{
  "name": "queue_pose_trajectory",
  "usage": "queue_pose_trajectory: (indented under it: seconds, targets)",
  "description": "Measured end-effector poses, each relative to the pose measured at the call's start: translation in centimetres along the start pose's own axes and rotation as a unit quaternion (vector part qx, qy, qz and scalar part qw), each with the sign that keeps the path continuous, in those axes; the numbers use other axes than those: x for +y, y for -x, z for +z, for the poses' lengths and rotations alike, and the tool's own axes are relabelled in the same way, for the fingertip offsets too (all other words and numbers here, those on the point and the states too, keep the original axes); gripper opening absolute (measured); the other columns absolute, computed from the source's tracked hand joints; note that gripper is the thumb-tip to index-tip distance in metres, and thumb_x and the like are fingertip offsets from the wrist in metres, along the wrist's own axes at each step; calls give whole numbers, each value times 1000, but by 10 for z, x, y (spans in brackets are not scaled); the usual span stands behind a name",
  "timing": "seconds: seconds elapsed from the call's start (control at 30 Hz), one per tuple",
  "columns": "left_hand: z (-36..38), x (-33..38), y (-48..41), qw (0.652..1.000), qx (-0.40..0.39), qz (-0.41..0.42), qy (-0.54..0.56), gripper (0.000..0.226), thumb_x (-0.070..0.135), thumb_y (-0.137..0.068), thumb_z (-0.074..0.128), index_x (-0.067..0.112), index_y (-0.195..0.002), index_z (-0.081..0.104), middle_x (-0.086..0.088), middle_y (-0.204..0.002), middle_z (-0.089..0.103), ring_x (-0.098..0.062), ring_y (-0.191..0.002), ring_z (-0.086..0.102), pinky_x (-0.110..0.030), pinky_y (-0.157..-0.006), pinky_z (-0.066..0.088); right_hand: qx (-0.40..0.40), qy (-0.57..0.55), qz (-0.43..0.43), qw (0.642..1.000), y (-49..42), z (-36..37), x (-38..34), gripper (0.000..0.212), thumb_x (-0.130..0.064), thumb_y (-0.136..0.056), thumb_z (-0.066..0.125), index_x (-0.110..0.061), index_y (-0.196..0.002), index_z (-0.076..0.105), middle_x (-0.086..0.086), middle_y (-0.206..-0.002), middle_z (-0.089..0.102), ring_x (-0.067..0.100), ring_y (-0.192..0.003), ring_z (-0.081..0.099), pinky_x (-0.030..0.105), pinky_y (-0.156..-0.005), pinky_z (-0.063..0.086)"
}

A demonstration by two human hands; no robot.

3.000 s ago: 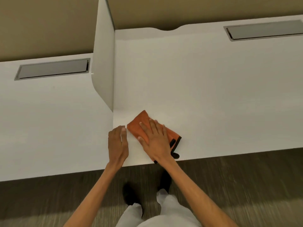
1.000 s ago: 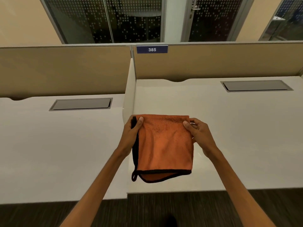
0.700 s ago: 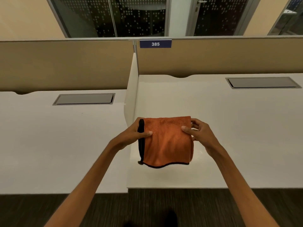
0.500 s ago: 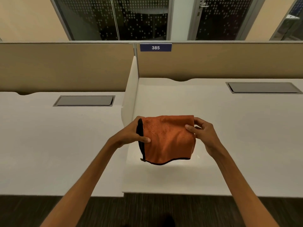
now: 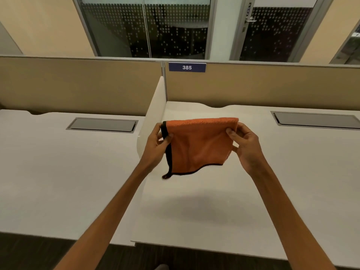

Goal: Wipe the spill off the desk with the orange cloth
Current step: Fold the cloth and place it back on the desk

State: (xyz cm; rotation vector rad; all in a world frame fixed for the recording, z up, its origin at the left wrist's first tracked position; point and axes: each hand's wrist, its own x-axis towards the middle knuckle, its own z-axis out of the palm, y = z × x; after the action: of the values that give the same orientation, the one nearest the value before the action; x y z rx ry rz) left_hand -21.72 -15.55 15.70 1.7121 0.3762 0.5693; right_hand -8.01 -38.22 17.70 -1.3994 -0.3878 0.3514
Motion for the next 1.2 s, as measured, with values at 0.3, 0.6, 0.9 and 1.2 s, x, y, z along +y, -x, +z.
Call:
queue_pose_trajectory:
  seconds: [0.3,0.6,0.9,1.2]
  targets:
    - [1,-21,-53,991,87,58,-82,21,26,-105,43,34,-124,46,16,-103,61,-9,-95,63,-29,-84,52,67,180,-107,975,-61,28,18,22,-25,-98,61,-28,-120,63,-16,-108,66,-5,-105,61,19,-84,54]
    - [2,-43,-134,995,93,-41,-17,34,43,-101,47,30,-132,40,-3,-130,58,-22,-114,60,-40,-93,54,35,262,-31,964,-135,42,28,46,-43,-100,52,-31,-143,48,0,-127,64,18,-105,67,31,-80,58]
    - [-3,-52,-196,998,-34,-52,-17,86,31,-76,82,38,-139,23,-3,-122,60,-14,-108,63,-21,-82,51,-51,142,54,987,-192,35,34,89,-16,-77,84,-41,-143,29,6,-136,52,25,-117,60,29,-84,57]
    - [14,-45,-270,990,-9,20,-136,28,-3,-77,71,15,-96,60,0,-107,64,-18,-106,58,-37,-97,49,-10,158,-42,986,-267,37,42,41,-5,-81,78,-29,-109,60,-14,-115,60,15,-108,60,31,-86,55]
